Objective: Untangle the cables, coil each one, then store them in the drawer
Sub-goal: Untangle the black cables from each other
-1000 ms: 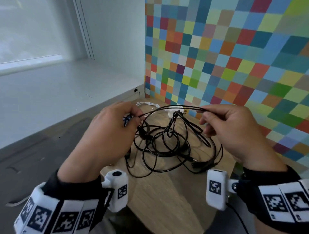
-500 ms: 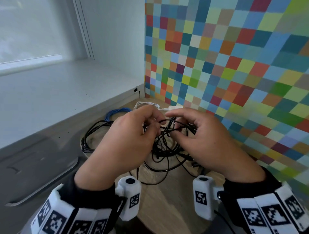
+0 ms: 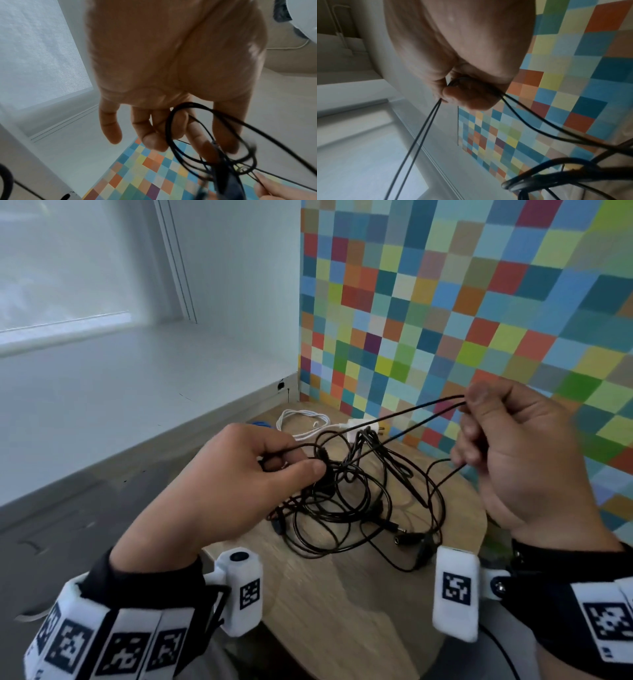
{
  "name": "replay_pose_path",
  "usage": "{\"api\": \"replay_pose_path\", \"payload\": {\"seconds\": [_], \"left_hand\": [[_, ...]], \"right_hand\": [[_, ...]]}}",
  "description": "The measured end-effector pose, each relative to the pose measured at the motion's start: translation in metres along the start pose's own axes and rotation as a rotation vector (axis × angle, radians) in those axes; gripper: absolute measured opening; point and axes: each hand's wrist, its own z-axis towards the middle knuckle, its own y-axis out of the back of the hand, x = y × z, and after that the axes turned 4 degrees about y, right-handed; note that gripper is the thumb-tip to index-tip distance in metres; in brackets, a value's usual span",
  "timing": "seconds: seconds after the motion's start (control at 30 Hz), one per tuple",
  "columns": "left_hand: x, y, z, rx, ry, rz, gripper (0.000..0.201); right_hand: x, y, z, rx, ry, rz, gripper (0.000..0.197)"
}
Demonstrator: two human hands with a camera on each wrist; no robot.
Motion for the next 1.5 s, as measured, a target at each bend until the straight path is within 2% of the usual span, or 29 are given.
{"api": "replay_pose_path", "payload": {"seconds": [0.07,0.23,0.3,0.43,0.57,0.67,0.8,0.93,1.03,1.13,1.3,1.4,1.5], "left_hand": [[0.003,0.001,0.002,-0.047,-0.011,0.017,0.010],[0.006,-0.002,0.005,-0.124,-0.032,-0.039,0.015],[0.003,-0.004,0.005,-0.149,-0.042,-0.130,0.010],[-0.001,-0.009,0.006,-0.200,-0.067,-0.265,0.014],[-0.005,-0.015,0.005,-0.176,-0.088,-0.321,0.017],[-0.006,-0.019,0.006,-0.160,-0.086,-0.310,0.017],[-0.008,-0.025,0.006,-0.166,-0.060,-0.244,0.015],[-0.007,-0.028,0.006,-0.198,-0.065,-0.180,0.014],[-0.006,-0.028,0.007,-0.223,-0.068,-0.167,0.013],[-0.004,-0.028,0.008,-0.252,-0.079,-0.190,0.017],[-0.002,-0.021,0.013,-0.402,0.015,-0.420,0.023],[0.000,-0.014,0.014,-0.408,0.040,-0.512,0.024],[0.006,-0.009,0.014,-0.342,0.101,-0.356,0.019]], "right_hand": [[-0.003,-0.002,0.001,-0.048,-0.005,-0.019,0.021],[-0.007,-0.001,0.005,-0.154,-0.028,0.049,0.031],[-0.010,0.000,0.005,-0.154,-0.010,-0.047,0.031],[-0.016,0.002,0.003,0.011,0.009,-0.422,0.025],[-0.012,-0.001,-0.001,0.173,-0.044,-0.594,0.017],[-0.008,-0.005,-0.005,0.294,-0.062,-0.697,0.024],[0.001,-0.012,-0.011,0.422,-0.099,-0.767,0.035],[0.012,-0.020,-0.017,0.531,-0.032,-0.643,0.022],[0.015,-0.022,-0.021,0.578,-0.009,-0.621,0.038],[0.013,-0.023,-0.021,0.556,0.023,-0.571,0.027],[0.006,-0.014,-0.013,0.410,0.096,-0.542,0.005],[0.000,-0.005,-0.007,0.236,0.128,-0.543,0.013],[-0.002,-0.001,-0.003,0.141,0.124,-0.484,0.020]]}}
